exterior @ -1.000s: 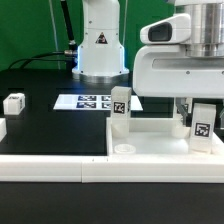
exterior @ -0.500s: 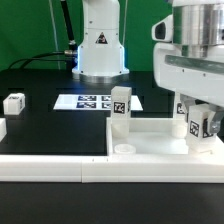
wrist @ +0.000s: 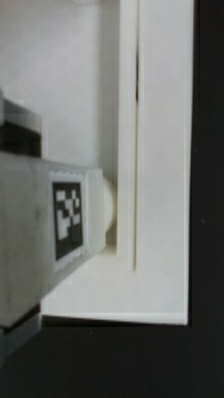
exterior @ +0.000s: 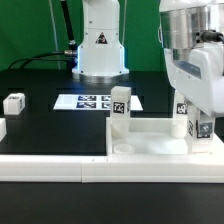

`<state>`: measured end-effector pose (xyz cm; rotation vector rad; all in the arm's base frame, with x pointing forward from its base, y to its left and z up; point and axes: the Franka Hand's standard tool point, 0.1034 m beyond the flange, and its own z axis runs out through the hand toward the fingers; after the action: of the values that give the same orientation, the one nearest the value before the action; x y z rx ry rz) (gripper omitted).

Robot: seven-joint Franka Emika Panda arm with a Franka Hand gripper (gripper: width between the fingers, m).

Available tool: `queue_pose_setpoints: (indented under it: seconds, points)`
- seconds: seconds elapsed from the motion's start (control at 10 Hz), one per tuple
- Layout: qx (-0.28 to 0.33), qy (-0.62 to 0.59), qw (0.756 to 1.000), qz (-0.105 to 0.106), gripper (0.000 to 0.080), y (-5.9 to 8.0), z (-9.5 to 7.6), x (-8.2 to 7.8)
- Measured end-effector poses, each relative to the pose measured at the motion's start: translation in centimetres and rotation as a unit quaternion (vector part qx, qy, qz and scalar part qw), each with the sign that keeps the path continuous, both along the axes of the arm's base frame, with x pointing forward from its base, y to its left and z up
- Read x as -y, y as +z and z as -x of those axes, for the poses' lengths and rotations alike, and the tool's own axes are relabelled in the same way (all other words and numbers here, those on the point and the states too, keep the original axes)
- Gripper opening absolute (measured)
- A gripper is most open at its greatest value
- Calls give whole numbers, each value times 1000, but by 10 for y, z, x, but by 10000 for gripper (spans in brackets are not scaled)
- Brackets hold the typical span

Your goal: Assemble square table

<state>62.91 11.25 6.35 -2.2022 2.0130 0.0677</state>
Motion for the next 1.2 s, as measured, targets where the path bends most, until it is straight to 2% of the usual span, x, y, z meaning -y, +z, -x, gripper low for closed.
queue_pose_setpoints:
  seconds: [0.1,0.2,0.3,0.4,0.5,0.7,0.8,0.9,1.0,1.1,1.2]
  points:
    - [15,87,996,9,446,0,-1,0]
    - [36,184,982,18,572,2,-4,2]
    - [44,249,967,20,572,3,-4,0]
    - [47,268,962,23,636,2,-4,1]
    - [50,288,956,25,645,2,-4,1]
    - [60,376,924,36,645,2,-4,2]
    - [63,472,878,56,649,3,-5,-1]
    - [59,573,815,71,649,5,-5,-5]
    - [53,613,786,66,649,6,-7,-7]
    - [55,604,792,70,649,6,-9,-5]
    - [53,589,803,69,514,5,-8,-5]
